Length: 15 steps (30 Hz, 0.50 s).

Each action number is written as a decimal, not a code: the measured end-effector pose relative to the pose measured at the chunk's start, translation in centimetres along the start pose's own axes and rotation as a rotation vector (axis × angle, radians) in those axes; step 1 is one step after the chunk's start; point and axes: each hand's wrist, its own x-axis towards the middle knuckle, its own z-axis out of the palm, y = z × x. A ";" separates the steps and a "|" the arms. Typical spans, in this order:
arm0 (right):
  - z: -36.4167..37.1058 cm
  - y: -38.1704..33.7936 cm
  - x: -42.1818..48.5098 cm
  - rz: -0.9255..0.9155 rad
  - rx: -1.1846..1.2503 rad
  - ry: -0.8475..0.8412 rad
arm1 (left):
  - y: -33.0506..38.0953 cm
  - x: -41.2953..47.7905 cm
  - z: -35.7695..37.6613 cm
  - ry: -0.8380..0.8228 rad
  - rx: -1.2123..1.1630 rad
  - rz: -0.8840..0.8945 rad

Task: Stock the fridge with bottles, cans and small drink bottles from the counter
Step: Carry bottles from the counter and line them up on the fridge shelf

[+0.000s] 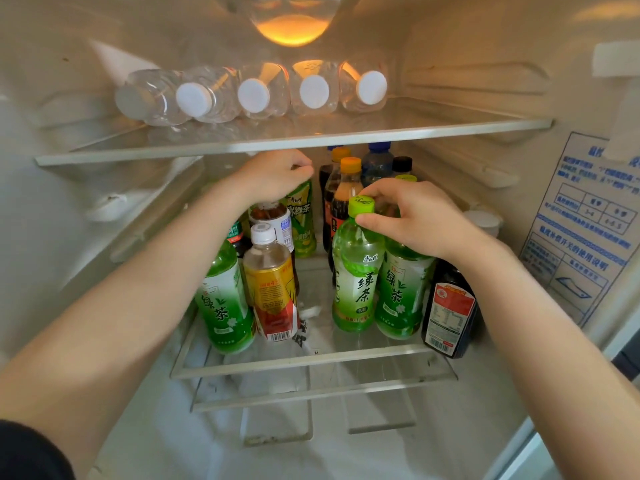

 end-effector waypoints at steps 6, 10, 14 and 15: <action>0.8 -0.4 0.6 0.009 -0.067 0.051 | -3.1 -0.6 -1.8 -0.015 0.045 -0.160; 1.1 -0.5 0.3 -0.035 -0.127 0.102 | -3.8 -0.6 -1.5 0.016 0.052 -0.177; 0.7 -0.2 -0.2 -0.067 -0.118 0.100 | -3.7 -0.4 -1.3 0.036 0.024 -0.168; 0.6 -0.2 -0.2 -0.065 -0.102 0.097 | -3.7 -0.3 -1.3 0.042 0.023 -0.175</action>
